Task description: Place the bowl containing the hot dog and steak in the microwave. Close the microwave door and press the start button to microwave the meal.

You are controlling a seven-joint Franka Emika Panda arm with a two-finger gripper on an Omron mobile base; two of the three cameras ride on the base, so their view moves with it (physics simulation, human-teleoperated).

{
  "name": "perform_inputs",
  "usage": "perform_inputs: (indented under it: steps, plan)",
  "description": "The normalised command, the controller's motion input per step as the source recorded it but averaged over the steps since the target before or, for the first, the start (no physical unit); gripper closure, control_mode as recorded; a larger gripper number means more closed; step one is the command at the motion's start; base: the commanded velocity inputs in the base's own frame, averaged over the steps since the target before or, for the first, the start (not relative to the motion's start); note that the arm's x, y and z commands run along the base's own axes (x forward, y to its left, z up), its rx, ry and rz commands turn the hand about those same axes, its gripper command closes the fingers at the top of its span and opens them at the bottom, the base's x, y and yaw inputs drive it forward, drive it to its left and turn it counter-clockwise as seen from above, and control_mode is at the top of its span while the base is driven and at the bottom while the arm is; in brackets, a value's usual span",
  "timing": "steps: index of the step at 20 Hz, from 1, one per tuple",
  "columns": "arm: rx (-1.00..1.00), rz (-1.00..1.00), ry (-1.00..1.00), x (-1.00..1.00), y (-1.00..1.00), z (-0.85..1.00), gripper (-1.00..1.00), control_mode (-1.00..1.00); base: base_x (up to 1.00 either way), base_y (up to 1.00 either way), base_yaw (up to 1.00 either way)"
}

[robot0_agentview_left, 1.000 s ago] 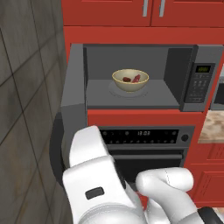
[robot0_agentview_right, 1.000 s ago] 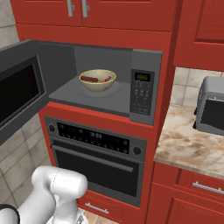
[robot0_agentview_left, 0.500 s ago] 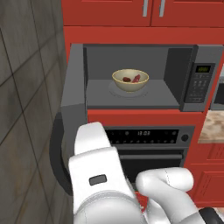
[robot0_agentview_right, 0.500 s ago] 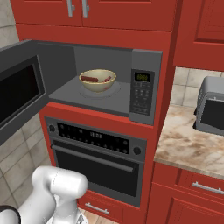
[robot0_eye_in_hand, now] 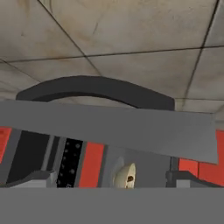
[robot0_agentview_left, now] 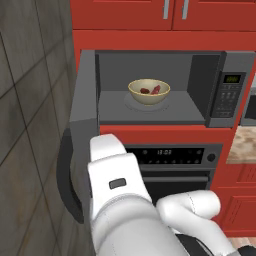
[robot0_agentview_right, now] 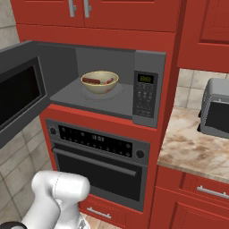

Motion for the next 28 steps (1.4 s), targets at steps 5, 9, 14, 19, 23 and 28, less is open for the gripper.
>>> perform_inputs:
  steps: [5, 9, 14, 19, 23, 28]
  plan:
    - [0.00, 0.17, 0.00, 0.28, 0.29, -0.43, -1.00, -1.00, 0.00, 0.00, 0.00]
    - [0.00, 0.16, 0.00, 0.15, 0.42, -0.40, -1.00, -1.00, 0.00, 0.00, 0.00]
    - [0.00, 0.13, -0.03, 0.11, 0.41, -0.30, -1.00, -1.00, 0.00, 0.00, 0.00]
    - [0.00, 0.03, -0.04, 0.22, 0.26, -0.11, -1.00, -1.00, 0.00, 0.00, 0.00]
    - [0.00, 0.00, -0.11, 0.23, 0.15, 0.00, -1.00, -1.00, 0.00, 0.00, 0.00]
    - [-0.01, -0.02, -0.13, 0.26, 0.38, -0.01, -1.00, -1.00, 0.00, 0.00, 0.00]
